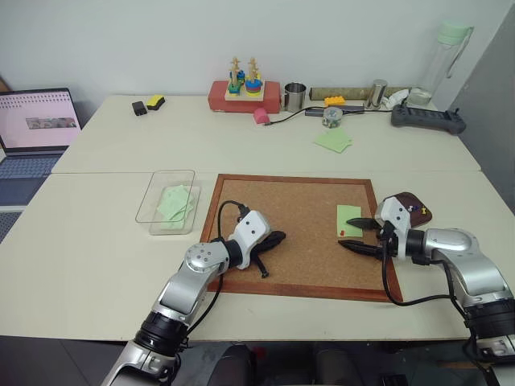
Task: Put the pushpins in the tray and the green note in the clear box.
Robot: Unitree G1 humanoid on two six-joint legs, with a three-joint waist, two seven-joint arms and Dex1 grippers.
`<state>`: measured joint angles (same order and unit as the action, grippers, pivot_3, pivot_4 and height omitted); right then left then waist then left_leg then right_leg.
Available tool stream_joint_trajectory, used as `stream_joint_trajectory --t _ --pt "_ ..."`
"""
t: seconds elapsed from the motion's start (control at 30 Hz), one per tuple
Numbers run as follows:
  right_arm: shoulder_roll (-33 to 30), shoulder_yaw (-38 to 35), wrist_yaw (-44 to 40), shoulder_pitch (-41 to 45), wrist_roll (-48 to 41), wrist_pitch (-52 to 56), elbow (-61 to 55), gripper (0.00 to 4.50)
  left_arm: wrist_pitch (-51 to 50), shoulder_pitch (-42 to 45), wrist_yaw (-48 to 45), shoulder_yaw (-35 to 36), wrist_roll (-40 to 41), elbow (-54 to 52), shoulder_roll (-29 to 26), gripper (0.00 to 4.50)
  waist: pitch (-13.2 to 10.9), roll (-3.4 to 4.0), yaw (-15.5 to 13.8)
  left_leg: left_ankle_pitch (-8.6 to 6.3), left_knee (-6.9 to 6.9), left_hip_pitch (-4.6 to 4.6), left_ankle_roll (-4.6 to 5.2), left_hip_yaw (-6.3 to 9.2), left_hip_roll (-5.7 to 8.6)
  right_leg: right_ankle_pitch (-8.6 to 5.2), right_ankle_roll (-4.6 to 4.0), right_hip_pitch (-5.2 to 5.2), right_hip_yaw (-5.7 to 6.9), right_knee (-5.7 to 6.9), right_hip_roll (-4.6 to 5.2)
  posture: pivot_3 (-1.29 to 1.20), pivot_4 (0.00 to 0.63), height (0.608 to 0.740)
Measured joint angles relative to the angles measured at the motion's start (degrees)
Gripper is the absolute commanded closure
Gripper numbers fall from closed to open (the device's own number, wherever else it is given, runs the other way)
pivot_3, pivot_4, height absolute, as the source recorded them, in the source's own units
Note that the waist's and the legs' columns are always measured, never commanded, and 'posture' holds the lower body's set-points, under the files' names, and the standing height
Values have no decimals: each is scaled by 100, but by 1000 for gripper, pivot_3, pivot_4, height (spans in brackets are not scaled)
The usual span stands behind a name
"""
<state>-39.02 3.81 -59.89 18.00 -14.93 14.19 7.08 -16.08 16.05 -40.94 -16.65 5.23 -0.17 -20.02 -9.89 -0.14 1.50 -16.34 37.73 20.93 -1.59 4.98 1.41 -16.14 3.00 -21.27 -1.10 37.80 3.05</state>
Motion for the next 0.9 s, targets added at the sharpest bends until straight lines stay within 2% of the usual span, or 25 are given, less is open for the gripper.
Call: stream_joint_trajectory --t 0.07,0.1,0.37,0.47,0.77,0.9 --pt "81 7 1 88 31 -78 170 1933 0 2 1 2 0 6 -3 4500 0 0 0 0 0 -1 0 0 0 0 0 0 -1 1 0 0 150 740" --pt "126 7 1 109 32 -118 227 2256 0 3 1 2 0 6 -2 4500 0 0 0 0 0 0 0 1 0 0 0 0 0 1 0 0 150 740" --pt "158 7 -118 122 32 -270 423 3950 0 2 1 0 0 5 -2 4500 0 0 1 0 0 0 0 0 0 0 0 0 -1 1 0 0 150 740" --pt "159 13 -162 122 35 -319 433 4462 0 1 1 0 0 3 -2 4500 0 0 1 0 0 0 0 0 0 0 0 0 -1 1 0 0 150 740" --pt "97 21 -240 113 44 -313 301 4462 2 -17 3 2 0 -23 -2 4500 0 1 0 0 -1 3 0 0 0 0 0 -4 -1 1 0 0 150 740" --pt "8 -51 -355 215 -103 -258 -226 4462 4 -21 11 3 0 -10 2 4500 0 1 0 0 -1 2 0 1 0 0 0 -2 0 1 1 0 150 740"
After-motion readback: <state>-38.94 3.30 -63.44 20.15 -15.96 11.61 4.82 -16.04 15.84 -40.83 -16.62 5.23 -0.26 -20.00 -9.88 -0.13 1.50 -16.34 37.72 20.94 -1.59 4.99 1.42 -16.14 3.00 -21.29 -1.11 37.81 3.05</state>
